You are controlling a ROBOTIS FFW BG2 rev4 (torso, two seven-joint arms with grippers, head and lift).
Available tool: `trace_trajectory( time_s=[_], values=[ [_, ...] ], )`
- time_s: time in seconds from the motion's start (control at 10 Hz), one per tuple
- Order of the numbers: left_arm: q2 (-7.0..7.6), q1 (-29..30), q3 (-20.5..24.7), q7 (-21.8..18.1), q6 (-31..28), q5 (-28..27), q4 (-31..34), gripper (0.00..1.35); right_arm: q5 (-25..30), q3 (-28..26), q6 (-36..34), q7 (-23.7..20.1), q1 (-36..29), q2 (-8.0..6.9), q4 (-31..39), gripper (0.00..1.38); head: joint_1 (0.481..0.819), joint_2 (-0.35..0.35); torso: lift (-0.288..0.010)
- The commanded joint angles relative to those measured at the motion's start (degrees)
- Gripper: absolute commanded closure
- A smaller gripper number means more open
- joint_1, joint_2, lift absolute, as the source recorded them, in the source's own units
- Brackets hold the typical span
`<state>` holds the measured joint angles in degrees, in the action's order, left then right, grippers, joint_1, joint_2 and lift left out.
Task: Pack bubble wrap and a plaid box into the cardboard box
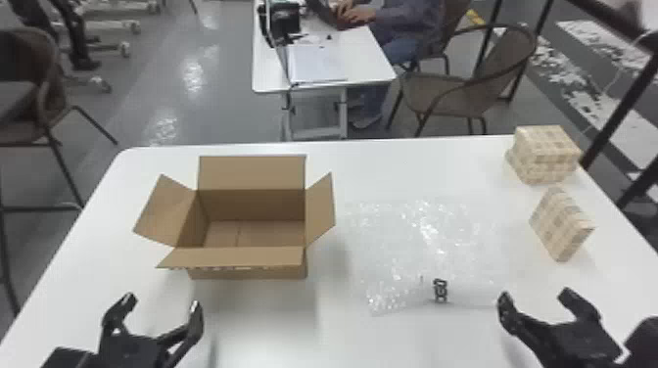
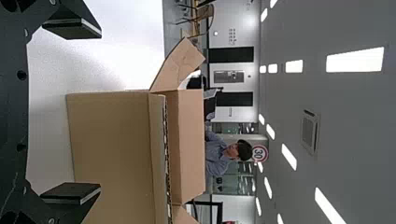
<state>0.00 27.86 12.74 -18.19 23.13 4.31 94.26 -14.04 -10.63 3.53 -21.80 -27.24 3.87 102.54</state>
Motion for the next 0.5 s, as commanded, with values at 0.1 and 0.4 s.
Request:
trace_trajectory(
  time_s=[0.1, 0.4],
  values=[
    [-0.15, 0.0, -0.1, 0.0, 0.0, -0.1, -0.1, 0.14, 0.0, 0.0, 0.0, 0.0, 0.1, 0.09, 0.1, 0.11, 0.695, 0.027, -0.110],
    [-0.15, 0.0, -0.1, 0.0, 0.2, 0.1, -0.1, 0.14, -0.3, 0.0, 0.0, 0.0, 0.0, 0.09, -0.1, 0.11, 0.695, 0.026, -0.110]
  ],
)
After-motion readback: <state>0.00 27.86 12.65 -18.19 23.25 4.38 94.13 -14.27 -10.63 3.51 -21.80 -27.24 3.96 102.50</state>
